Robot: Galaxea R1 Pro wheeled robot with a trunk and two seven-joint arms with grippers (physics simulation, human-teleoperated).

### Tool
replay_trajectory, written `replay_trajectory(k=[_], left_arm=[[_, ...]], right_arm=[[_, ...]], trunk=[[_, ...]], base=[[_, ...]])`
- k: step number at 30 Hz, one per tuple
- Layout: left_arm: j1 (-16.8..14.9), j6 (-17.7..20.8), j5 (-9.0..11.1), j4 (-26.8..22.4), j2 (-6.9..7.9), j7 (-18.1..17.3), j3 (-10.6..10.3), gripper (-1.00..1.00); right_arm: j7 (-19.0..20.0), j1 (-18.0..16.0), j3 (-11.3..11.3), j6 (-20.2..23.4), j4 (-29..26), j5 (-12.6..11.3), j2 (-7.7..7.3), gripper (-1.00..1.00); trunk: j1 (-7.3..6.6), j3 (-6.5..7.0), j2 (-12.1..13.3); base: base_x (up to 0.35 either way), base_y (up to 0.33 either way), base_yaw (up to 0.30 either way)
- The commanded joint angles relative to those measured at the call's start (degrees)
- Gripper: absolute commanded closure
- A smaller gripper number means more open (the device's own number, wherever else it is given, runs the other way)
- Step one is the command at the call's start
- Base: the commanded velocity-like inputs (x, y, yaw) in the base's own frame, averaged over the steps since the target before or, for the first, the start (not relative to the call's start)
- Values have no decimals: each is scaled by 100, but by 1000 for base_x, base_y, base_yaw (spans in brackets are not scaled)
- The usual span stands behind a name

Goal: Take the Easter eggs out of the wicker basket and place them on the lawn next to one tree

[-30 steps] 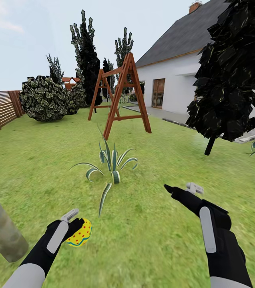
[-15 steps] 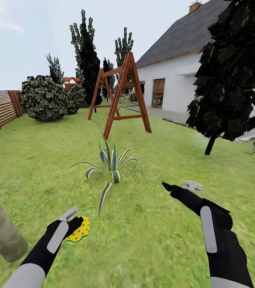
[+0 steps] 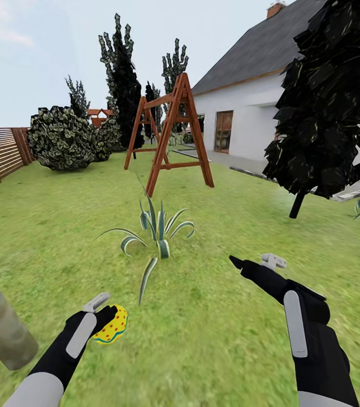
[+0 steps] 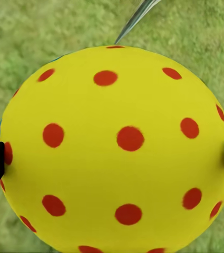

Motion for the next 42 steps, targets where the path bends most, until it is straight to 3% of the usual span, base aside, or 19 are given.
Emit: replay_trajectory(k=[1,42], left_arm=[[-3,16,58,-10,2,42,-1,100],[-3,-1,61,-18,30,28,-10,100]], right_arm=[[43,-7,-16,32,-8,20,7,-100],[40,-7,-23,37,70,22,7,-100]], trunk=[[24,-27,-48],[924,-763,-1693]], base=[[0,0,0],[0,0,0]])
